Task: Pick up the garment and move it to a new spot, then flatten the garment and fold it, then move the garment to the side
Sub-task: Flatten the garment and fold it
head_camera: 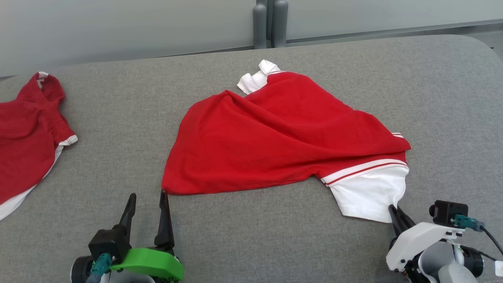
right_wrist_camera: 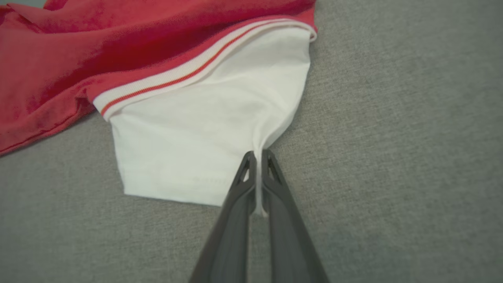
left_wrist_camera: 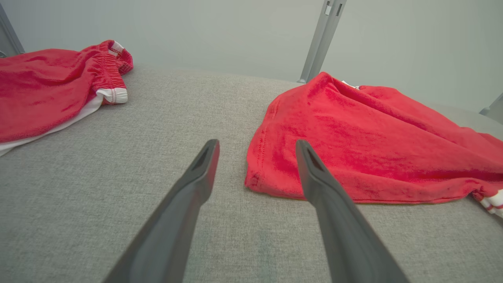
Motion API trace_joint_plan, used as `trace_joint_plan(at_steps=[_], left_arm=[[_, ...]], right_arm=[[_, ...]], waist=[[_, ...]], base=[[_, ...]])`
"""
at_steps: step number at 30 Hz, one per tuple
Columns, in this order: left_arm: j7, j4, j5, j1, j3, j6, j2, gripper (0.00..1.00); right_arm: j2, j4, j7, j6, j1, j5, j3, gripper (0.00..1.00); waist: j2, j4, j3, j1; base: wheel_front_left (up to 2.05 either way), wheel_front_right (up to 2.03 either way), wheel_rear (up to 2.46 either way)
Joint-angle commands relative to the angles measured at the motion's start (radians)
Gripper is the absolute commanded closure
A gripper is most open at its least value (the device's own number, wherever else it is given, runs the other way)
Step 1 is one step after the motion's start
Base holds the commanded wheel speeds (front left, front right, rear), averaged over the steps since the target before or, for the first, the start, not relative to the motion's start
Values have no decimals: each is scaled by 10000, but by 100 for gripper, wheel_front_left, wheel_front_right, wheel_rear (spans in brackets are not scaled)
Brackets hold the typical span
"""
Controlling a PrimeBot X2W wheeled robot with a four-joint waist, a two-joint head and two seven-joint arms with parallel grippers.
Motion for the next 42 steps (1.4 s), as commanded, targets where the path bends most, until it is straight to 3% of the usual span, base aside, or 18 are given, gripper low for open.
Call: trace_joint_plan(at_steps=[1, 17, 27, 42], left_arm=[[-34, 0, -58, -168, -6, -55, -50, 0], [574, 367, -633, -39, -309, -327, -310, 0], [1899, 1696, -1689, -597, -482, -685, -728, 0], [2256, 3499, -3060, -1751, -83, -1316, -1021, 0]], right_arm=[[-30, -142, -103, 0, -138, 217, -50, 100], [-32, -2692, 428, 0, 617, 404, -1426, 100], [-30, -2727, 429, 0, 476, 293, -1142, 100], [-30, -2641, 307, 0, 247, 189, -882, 100]], waist=[[100, -38, -23, 0], [100, -394, -136, 0], [100, -485, -27, 0], [100, -709, 151, 0]], base=[[0, 0, 0], [0, 0, 0], [0, 0, 0], [0, 0, 0]])
